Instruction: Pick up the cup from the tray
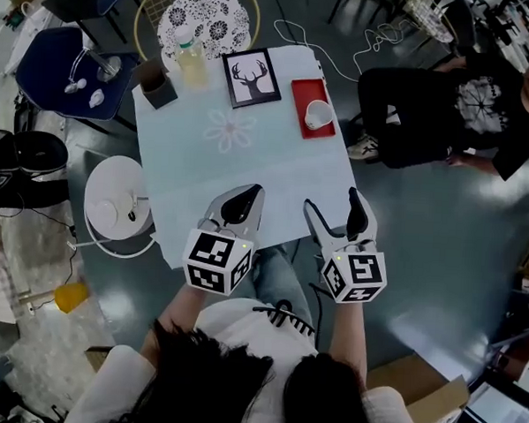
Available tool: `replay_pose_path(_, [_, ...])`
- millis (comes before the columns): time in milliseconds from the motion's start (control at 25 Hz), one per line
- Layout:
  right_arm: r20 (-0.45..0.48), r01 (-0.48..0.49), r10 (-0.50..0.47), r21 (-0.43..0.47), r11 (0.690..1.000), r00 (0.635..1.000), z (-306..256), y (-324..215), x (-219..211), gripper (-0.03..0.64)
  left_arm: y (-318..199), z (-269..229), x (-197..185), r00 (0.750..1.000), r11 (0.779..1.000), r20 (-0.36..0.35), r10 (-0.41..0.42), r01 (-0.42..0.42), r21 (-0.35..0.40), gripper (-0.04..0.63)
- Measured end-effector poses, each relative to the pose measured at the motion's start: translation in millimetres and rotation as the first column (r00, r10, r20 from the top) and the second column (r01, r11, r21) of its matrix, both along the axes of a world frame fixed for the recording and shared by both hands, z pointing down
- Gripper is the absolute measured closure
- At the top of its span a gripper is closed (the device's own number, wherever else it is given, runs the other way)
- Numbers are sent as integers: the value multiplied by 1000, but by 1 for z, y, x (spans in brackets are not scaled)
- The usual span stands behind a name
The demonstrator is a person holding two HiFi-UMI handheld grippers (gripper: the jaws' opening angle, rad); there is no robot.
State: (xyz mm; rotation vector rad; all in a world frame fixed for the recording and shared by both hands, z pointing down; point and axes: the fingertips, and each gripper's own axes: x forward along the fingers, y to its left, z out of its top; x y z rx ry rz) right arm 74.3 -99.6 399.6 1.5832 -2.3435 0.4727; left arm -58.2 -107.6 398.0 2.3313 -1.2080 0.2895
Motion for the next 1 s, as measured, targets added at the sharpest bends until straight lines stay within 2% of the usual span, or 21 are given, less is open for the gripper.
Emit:
replay_pose_path(240, [5, 23, -23, 19, 1000, 1000, 6, -44, 3, 186, -34, 7, 0, 998, 998, 3, -62, 62, 13, 595])
replay_pose_path(440, [-14, 44, -44, -7, 999, 999, 29, -77, 11, 173, -60, 20, 12, 997, 997, 26, -76, 75, 9, 595])
replay_pose_path(680, [-11, 48, -49, -71, 996, 999, 73, -125, 20, 167, -94, 43, 22, 992, 992, 42, -122, 124, -32, 595])
replay_pose_path(880, [-47, 81, -84, -69, 994, 995, 87, -161, 30, 149, -120, 67, 42, 987, 989, 88, -135, 140, -50, 595])
replay_pose_path(1000, [-57, 99, -103, -75, 992, 993, 104, -180, 26, 138, -133, 85, 45, 983, 981, 81, -167, 174, -87, 595])
